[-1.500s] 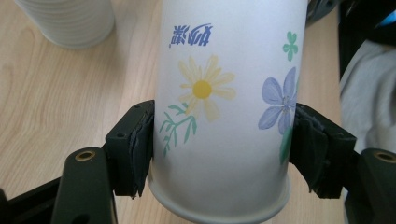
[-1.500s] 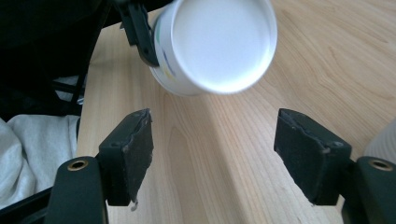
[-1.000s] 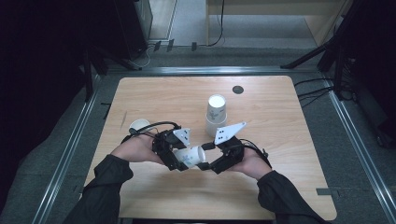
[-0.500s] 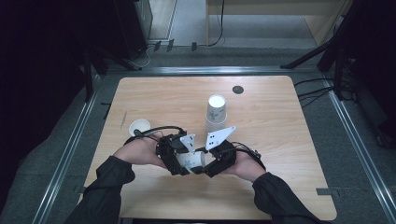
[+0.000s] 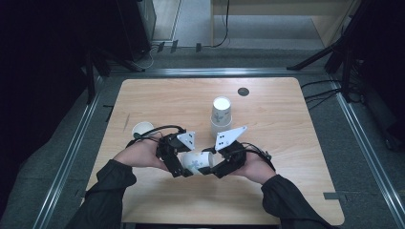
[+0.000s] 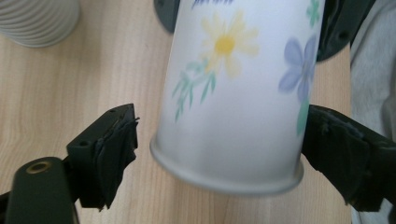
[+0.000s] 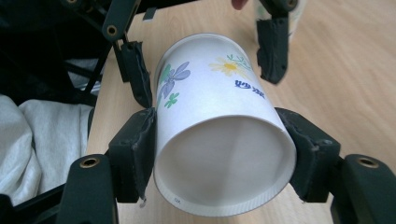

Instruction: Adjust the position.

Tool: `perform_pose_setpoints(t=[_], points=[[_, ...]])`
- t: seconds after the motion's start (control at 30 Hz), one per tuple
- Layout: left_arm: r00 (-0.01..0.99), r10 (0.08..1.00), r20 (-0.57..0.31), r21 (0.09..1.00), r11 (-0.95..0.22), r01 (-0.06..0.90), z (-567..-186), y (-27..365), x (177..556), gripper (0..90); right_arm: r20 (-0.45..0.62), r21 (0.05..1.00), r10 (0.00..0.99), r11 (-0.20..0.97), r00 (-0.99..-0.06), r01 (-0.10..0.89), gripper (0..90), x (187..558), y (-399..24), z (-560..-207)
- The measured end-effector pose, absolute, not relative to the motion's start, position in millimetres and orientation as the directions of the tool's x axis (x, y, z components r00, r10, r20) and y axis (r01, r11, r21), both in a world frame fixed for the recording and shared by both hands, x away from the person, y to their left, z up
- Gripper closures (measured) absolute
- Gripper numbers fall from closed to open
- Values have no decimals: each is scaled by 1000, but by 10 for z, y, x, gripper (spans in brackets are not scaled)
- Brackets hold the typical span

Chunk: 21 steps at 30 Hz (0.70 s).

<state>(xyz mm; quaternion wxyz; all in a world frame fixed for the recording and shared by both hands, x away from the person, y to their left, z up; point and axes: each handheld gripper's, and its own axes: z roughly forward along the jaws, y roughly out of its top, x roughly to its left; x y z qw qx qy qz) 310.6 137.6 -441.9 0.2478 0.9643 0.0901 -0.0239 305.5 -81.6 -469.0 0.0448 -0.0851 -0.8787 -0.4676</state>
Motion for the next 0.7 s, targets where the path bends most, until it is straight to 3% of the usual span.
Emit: perform_pose_setpoints(t=[0.23,0.7], points=[[979,181,-93,588,-784,200,-4368,1547,3109,102,164,839,130,502,-978,207,338,3093,-985,-4592],[951,217,-222,715,-627,310,-4435,1672,3065,102,198,876,110,427,-974,226,339,3110,-1127,-4482]])
